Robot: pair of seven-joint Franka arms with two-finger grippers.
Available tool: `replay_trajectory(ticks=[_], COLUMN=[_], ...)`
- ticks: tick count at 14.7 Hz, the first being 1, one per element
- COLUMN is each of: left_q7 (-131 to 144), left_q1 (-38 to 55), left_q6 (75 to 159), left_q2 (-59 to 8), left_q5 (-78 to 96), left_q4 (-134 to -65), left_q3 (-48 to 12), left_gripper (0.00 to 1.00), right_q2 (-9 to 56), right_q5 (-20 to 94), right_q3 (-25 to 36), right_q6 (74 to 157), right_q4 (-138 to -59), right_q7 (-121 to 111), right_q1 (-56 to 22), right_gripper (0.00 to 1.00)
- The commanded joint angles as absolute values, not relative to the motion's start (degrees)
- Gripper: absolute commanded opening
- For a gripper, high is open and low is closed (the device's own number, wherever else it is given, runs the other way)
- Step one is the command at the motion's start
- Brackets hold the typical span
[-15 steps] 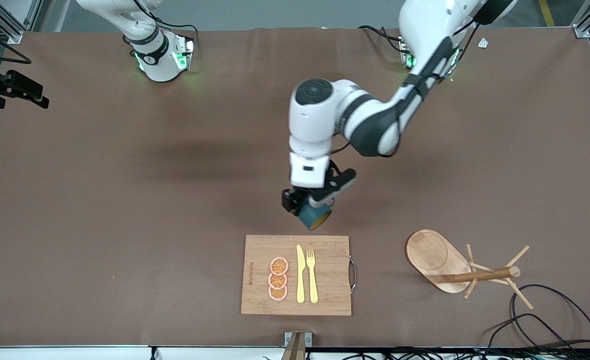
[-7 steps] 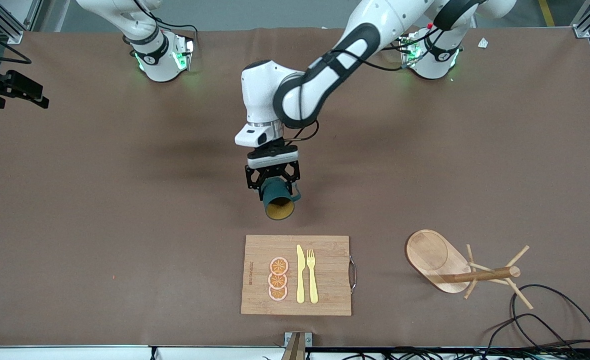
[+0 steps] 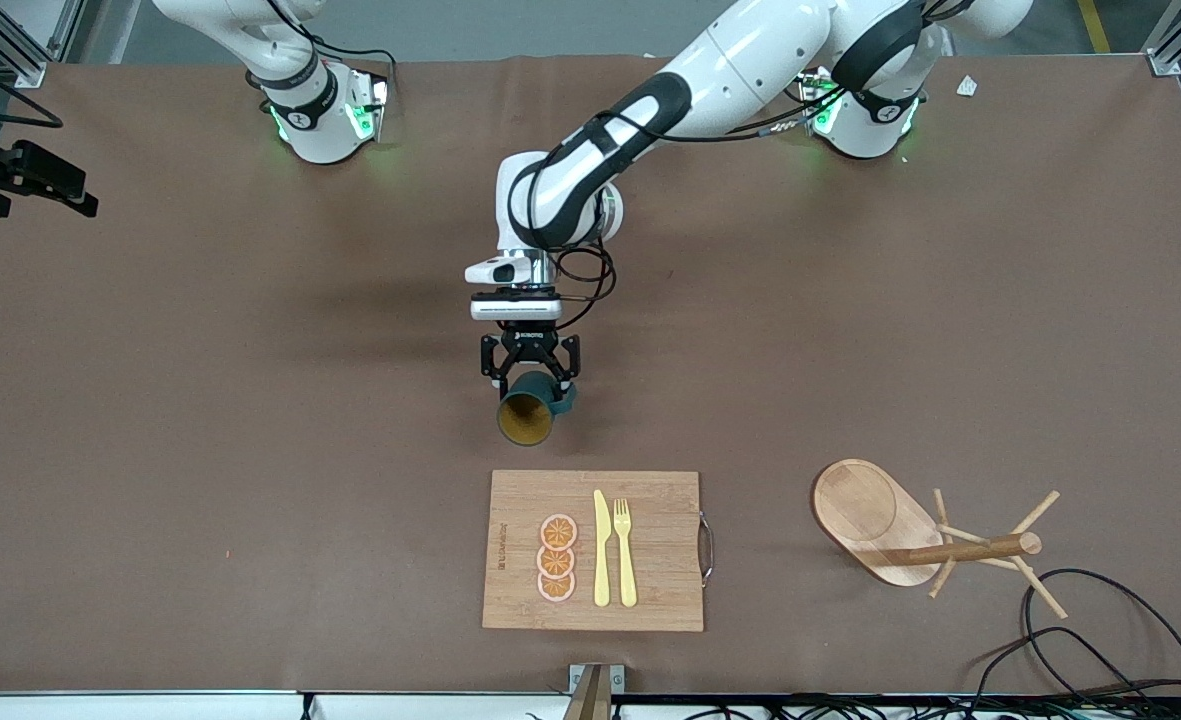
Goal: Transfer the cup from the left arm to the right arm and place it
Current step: 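Carry the mug to mid-table and lower it with the left gripper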
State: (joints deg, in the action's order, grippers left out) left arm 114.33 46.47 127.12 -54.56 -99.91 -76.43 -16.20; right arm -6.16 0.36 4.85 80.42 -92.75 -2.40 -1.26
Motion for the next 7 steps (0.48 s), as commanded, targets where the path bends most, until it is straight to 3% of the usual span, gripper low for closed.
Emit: replay_trajectory(ticks=[1, 7], left_q7=[121.3, 133.5], left_q1=[50.3, 52.9], left_q6=[125.6, 119.5], left_q2=[-56.7, -62.1], left_q5=[-108.7, -125.5], left_q4=[-75.4, -75.3], left_q3=[-14.6, -14.4], left_gripper=[0.72, 0.72], right_q2=[-7.4, -7.4], right_q5=[0.1, 0.1], right_q3=[4.8, 4.8], right_q6=[80.9, 80.7], right_q4=[-93.8, -93.7], right_q7=[-1.8, -1.8], right_q1=[-1.4, -1.4], right_gripper=[1.00, 1.00])
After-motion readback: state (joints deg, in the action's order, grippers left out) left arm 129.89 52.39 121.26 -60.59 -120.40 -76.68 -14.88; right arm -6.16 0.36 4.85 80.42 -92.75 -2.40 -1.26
